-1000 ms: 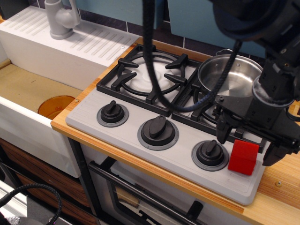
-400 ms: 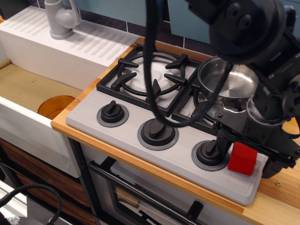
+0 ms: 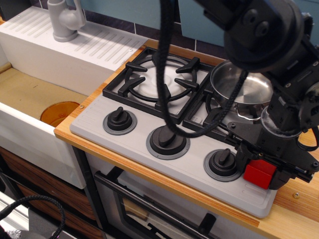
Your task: Put redcube in pan and put pan on stove
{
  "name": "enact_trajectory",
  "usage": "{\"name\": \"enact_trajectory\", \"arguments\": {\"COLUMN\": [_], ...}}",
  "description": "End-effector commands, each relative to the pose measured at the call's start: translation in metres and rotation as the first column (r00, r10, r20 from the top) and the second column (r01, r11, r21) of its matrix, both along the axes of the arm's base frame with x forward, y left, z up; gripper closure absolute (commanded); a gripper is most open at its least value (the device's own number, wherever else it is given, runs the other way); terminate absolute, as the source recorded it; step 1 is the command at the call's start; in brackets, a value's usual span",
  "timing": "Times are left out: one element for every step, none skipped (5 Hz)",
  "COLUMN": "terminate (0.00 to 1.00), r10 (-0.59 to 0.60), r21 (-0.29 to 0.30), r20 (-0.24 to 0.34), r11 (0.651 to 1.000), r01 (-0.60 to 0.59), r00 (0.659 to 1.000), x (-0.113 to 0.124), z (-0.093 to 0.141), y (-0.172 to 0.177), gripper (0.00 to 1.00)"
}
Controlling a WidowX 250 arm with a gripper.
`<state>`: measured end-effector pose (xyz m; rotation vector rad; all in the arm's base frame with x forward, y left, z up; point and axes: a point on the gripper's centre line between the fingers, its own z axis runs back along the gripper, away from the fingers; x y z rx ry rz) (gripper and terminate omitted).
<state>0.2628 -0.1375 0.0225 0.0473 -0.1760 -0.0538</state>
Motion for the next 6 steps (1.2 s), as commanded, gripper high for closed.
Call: {"name": "enact_trajectory", "arguments": {"terminate": [0.0,0.0,0.0,0.0,0.0,0.0], "r10": [0.013,0.018,0.004,-0.03,-0.06,-0.098], "r21": [0.031,0.057,0.069,0.068,0.051,0.038], "r20": [-0.025,-0.063,-0.087,-0.102,-0.102,-0.107], "r11": [0.999,0.998,0.998,0.997,0.997,0.994], "r01": [-0.012,-0.015,0.002,0.037,0.065,0.103], "r00": [1.0,0.998,0.996,0.994,0.993,0.989], "x": [0.005,0.009,0.022,0.042,0.063,0.085], "z": [0.061,0.089,0.11,0.12,0.116,0.114], "y": [-0.001,-0.003,0.0,0.008,0.014,0.025], "gripper": [1.0,1.0,1.0,1.0,1.0,1.0]}}
